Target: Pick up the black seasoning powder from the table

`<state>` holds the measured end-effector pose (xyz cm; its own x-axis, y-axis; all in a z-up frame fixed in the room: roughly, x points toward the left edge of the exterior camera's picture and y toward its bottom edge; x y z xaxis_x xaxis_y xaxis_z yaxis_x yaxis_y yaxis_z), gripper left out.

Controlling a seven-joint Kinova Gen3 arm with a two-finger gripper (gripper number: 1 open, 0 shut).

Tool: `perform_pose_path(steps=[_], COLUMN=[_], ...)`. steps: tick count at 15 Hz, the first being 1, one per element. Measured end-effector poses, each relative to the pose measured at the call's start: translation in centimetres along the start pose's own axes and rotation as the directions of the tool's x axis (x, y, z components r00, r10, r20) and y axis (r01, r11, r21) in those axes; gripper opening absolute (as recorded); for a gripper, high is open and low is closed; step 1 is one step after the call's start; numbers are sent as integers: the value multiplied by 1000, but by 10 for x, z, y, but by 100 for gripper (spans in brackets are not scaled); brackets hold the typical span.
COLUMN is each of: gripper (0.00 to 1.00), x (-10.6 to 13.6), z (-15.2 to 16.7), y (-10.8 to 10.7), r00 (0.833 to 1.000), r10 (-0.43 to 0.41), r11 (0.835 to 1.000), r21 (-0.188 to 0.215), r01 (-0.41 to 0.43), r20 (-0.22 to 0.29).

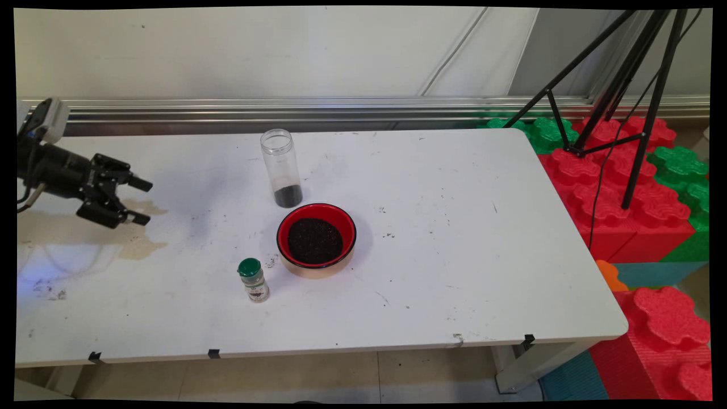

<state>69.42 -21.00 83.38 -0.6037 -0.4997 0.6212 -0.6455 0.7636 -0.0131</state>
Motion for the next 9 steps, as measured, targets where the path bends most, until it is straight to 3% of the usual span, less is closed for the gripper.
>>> perform_pose_path(steps=[9], gripper=[100], x=[40], z=[25], y=[-20], r00=[998], r10=[-9], r11=[999], r21=[53], r01=[13], r20=[-65])
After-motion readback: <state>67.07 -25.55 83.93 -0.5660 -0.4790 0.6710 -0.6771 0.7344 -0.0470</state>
